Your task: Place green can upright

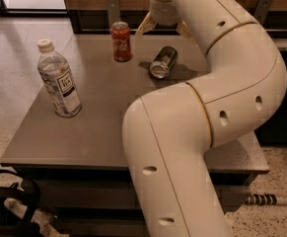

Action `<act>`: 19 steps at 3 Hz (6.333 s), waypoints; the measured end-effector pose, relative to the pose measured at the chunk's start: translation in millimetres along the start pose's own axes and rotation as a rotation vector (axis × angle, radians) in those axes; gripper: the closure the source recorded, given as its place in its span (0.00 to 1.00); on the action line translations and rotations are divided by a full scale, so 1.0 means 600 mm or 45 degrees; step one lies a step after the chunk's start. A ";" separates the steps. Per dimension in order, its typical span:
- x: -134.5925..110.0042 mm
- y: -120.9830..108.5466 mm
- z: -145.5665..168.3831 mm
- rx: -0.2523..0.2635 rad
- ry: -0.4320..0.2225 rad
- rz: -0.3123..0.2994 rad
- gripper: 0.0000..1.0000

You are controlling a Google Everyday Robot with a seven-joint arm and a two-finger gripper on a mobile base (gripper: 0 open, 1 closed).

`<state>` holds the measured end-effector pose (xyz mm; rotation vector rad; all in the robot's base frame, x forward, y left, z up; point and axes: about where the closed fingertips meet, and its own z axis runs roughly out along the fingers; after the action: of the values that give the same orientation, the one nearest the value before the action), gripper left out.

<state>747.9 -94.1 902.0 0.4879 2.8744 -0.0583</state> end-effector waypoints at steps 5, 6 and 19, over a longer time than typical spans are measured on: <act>-0.019 0.007 0.045 -0.026 0.009 0.057 0.00; -0.022 0.013 0.046 -0.014 -0.008 0.052 0.00; 0.012 0.024 0.140 -0.027 0.152 -0.014 0.93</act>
Offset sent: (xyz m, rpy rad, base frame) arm 0.0079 -0.0383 -0.0007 0.0199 0.1797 -0.0695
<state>764.0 -84.8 818.2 0.4873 2.9913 0.0000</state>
